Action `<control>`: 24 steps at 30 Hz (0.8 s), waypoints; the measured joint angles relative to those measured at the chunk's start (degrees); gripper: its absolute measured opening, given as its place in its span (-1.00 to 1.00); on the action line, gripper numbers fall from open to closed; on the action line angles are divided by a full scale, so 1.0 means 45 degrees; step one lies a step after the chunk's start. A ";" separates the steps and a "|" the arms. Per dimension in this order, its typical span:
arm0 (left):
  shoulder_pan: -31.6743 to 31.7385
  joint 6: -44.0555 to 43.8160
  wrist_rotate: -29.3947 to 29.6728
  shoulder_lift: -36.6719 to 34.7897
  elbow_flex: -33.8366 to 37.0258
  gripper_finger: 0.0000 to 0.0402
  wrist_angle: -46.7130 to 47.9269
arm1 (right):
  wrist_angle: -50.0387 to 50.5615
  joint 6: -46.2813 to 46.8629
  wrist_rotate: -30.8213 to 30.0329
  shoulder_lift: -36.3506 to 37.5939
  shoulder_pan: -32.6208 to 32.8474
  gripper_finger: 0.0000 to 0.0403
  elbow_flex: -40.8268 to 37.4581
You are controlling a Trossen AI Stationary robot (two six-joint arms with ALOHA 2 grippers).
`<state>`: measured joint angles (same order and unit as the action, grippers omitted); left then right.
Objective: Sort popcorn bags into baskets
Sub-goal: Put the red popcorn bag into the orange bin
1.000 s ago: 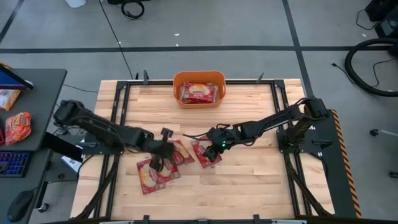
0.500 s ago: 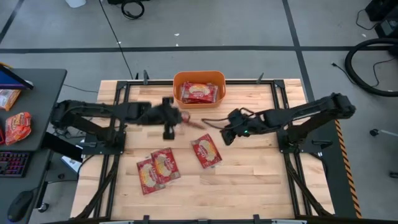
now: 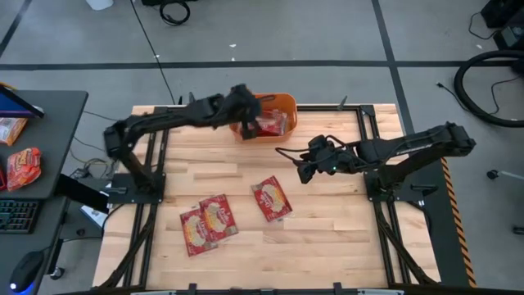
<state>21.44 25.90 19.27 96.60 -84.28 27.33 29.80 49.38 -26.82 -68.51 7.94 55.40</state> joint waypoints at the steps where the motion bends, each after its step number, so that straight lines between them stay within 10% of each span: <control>1: 0.0200 0.0137 0.0010 0.0460 -0.0351 -1.00 0.0011 | 0.0058 -0.0009 0.0111 -0.0017 -0.0005 -0.07 0.0000; 11: 0.1187 0.0010 -0.0592 0.2874 -0.1538 -0.69 0.1701 | 0.1802 -0.0248 0.0375 0.0159 -0.0005 -0.07 0.0007; 24: -0.0481 -0.2281 -0.5559 0.1038 -0.1332 -0.27 0.6154 | 0.1864 -0.1735 0.2348 0.0005 -0.0610 -0.07 -0.0005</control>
<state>19.28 15.64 -5.75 101.27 -90.27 55.02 38.19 41.57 -16.26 -68.48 5.20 55.37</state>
